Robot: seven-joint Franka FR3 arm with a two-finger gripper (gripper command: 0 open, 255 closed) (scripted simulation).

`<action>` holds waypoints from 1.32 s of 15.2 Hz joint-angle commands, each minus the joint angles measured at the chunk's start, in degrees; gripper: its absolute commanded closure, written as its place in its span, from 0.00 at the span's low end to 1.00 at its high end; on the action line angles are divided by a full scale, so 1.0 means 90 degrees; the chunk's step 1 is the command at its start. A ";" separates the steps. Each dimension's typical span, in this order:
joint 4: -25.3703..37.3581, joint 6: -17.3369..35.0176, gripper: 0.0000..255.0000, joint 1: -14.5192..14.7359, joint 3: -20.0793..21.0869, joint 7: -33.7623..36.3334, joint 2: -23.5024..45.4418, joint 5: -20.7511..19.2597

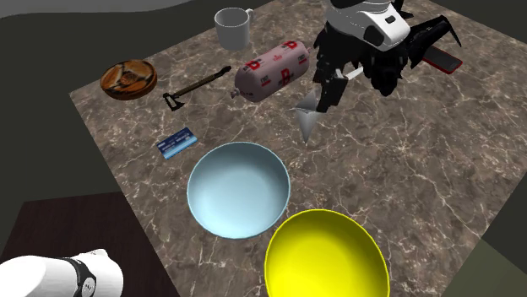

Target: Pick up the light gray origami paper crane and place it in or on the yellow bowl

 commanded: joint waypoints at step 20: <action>-0.0250 0.0549 1.00 0.0076 -0.0039 0.0128 0.0327 -0.0109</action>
